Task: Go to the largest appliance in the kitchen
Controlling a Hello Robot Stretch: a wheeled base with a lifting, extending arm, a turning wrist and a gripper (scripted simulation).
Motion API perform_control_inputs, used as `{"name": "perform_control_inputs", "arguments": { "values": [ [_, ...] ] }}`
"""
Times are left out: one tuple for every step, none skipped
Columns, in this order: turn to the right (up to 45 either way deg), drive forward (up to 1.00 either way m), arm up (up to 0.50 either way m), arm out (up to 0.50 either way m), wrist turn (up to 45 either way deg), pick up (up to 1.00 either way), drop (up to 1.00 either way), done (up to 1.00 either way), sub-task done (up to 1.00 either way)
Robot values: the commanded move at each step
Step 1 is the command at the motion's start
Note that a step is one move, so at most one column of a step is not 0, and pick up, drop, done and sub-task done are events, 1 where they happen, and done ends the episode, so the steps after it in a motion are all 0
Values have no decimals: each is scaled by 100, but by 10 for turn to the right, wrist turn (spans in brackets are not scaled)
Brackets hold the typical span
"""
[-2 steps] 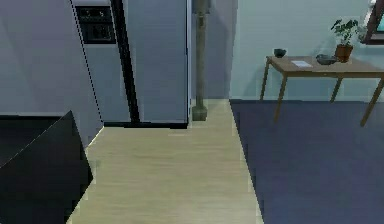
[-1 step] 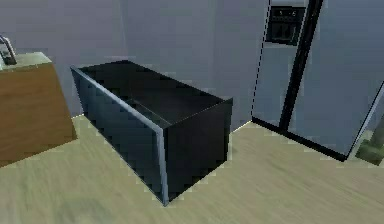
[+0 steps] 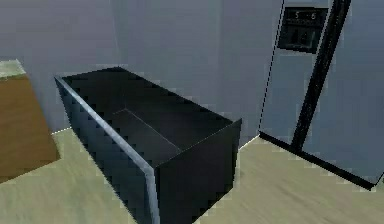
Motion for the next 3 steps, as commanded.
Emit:
{"name": "perform_control_inputs", "arguments": {
  "values": [
    [-450,0,0,0,0,0,0,0,0],
    [-390,0,0,0,0,0,0,0,0],
    [0,100,0,0,0,0,0,0,0]
  ]
}}
